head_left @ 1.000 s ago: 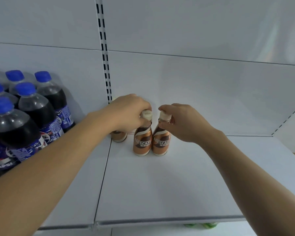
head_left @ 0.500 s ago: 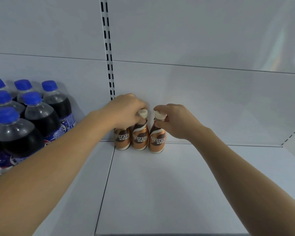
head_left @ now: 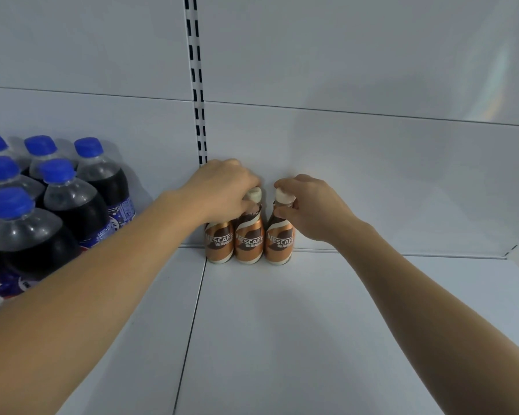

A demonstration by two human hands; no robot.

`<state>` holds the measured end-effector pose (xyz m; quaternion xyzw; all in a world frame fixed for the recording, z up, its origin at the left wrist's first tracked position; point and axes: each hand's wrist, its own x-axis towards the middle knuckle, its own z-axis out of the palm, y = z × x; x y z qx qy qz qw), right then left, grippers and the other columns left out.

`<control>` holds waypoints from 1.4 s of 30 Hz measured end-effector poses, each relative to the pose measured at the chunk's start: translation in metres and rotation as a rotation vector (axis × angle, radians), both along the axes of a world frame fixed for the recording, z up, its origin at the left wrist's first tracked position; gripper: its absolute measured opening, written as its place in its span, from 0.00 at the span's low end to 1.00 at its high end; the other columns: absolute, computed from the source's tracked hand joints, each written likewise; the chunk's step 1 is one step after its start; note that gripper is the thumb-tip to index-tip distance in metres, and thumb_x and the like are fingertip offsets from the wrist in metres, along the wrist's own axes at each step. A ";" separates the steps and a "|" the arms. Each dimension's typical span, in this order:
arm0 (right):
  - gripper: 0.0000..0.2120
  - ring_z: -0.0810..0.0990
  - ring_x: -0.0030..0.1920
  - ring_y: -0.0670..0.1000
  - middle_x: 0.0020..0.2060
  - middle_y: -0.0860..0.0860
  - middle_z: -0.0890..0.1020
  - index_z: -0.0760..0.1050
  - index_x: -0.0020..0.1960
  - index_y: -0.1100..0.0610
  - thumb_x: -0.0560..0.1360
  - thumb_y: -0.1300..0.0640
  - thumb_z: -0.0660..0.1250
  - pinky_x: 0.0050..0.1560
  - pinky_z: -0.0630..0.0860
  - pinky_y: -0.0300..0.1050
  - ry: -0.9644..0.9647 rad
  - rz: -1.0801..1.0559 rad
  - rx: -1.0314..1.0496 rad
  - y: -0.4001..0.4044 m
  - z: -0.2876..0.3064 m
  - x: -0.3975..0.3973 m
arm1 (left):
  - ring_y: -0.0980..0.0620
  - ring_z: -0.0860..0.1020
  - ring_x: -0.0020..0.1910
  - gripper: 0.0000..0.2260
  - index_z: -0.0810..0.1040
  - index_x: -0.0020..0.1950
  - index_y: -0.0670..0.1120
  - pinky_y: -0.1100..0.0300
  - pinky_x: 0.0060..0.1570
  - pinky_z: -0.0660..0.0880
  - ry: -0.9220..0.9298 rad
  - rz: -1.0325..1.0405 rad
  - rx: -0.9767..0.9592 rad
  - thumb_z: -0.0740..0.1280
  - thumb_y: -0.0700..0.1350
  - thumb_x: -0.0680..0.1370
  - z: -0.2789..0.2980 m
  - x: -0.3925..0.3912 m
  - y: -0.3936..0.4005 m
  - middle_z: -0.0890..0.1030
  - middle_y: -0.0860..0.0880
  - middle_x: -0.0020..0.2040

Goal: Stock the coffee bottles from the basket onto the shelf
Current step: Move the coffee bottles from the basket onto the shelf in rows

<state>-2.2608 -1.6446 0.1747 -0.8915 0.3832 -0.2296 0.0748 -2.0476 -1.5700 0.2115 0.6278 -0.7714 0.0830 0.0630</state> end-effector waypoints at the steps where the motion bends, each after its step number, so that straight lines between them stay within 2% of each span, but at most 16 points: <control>1: 0.23 0.80 0.59 0.59 0.63 0.52 0.80 0.77 0.76 0.50 0.82 0.51 0.72 0.57 0.77 0.50 0.007 -0.003 -0.002 0.001 -0.001 0.000 | 0.46 0.76 0.56 0.07 0.77 0.49 0.53 0.48 0.48 0.74 0.003 -0.005 0.003 0.72 0.54 0.79 0.000 -0.001 0.001 0.78 0.54 0.45; 4: 0.24 0.81 0.61 0.59 0.68 0.52 0.78 0.75 0.78 0.49 0.83 0.51 0.71 0.57 0.76 0.49 0.020 -0.011 -0.020 0.006 -0.005 -0.002 | 0.44 0.76 0.65 0.17 0.81 0.67 0.51 0.43 0.57 0.77 -0.007 0.014 -0.004 0.70 0.55 0.81 -0.002 -0.003 0.003 0.79 0.51 0.60; 9: 0.32 0.80 0.63 0.62 0.69 0.56 0.75 0.69 0.83 0.49 0.81 0.51 0.73 0.54 0.77 0.51 0.069 -0.037 -0.130 0.013 -0.009 -0.009 | 0.44 0.73 0.72 0.25 0.73 0.79 0.53 0.43 0.65 0.74 0.021 0.017 -0.026 0.71 0.56 0.82 -0.004 -0.005 0.004 0.78 0.50 0.72; 11: 0.34 0.80 0.62 0.62 0.68 0.56 0.76 0.68 0.83 0.50 0.80 0.51 0.75 0.52 0.74 0.49 0.103 -0.055 -0.131 0.012 -0.009 -0.011 | 0.44 0.73 0.72 0.26 0.72 0.79 0.53 0.43 0.66 0.74 0.035 0.020 -0.038 0.71 0.55 0.82 -0.005 -0.005 0.006 0.78 0.50 0.73; 14: 0.30 0.79 0.62 0.61 0.65 0.54 0.78 0.72 0.79 0.52 0.80 0.50 0.75 0.52 0.68 0.45 0.103 -0.065 -0.123 0.012 -0.009 -0.011 | 0.44 0.75 0.70 0.22 0.76 0.75 0.53 0.43 0.65 0.74 0.049 0.016 -0.060 0.72 0.54 0.81 -0.006 -0.006 0.007 0.79 0.51 0.70; 16: 0.28 0.79 0.61 0.61 0.63 0.54 0.79 0.74 0.78 0.54 0.80 0.51 0.75 0.52 0.69 0.47 0.093 -0.056 -0.130 0.012 -0.008 -0.009 | 0.44 0.75 0.70 0.22 0.76 0.74 0.53 0.43 0.65 0.74 0.055 0.017 -0.066 0.73 0.54 0.81 -0.006 -0.006 0.007 0.80 0.51 0.69; 19: 0.27 0.79 0.61 0.62 0.62 0.55 0.81 0.75 0.76 0.55 0.79 0.52 0.75 0.53 0.76 0.52 0.095 -0.065 -0.133 0.014 -0.009 -0.008 | 0.44 0.75 0.70 0.22 0.76 0.75 0.53 0.43 0.66 0.74 0.069 0.021 -0.077 0.73 0.54 0.81 -0.007 -0.006 0.008 0.80 0.51 0.70; 23: 0.27 0.80 0.61 0.61 0.63 0.53 0.80 0.72 0.78 0.52 0.81 0.49 0.73 0.51 0.78 0.54 0.126 -0.109 -0.149 0.022 -0.008 -0.008 | 0.44 0.74 0.71 0.22 0.76 0.75 0.53 0.42 0.67 0.73 0.069 0.030 -0.081 0.72 0.54 0.81 -0.008 -0.008 0.009 0.79 0.51 0.71; 30: 0.36 0.77 0.66 0.62 0.70 0.55 0.76 0.62 0.85 0.49 0.81 0.42 0.70 0.61 0.79 0.58 0.244 -0.154 -0.156 0.037 0.003 -0.010 | 0.43 0.75 0.71 0.25 0.73 0.77 0.51 0.41 0.66 0.74 0.066 0.063 -0.112 0.70 0.55 0.82 -0.005 -0.016 0.019 0.77 0.49 0.73; 37: 0.32 0.73 0.74 0.63 0.72 0.57 0.77 0.69 0.81 0.55 0.83 0.40 0.66 0.70 0.74 0.60 0.297 -0.200 -0.238 0.048 0.005 -0.037 | 0.39 0.75 0.71 0.22 0.77 0.73 0.45 0.41 0.70 0.71 0.075 0.068 -0.254 0.70 0.52 0.81 -0.005 -0.033 0.031 0.79 0.46 0.71; 42: 0.33 0.68 0.81 0.63 0.77 0.59 0.75 0.70 0.81 0.58 0.83 0.40 0.67 0.77 0.67 0.61 0.314 -0.227 -0.234 0.070 -0.006 -0.061 | 0.40 0.73 0.74 0.25 0.76 0.75 0.44 0.41 0.75 0.68 0.121 -0.028 -0.265 0.70 0.53 0.81 -0.014 -0.064 0.040 0.78 0.45 0.72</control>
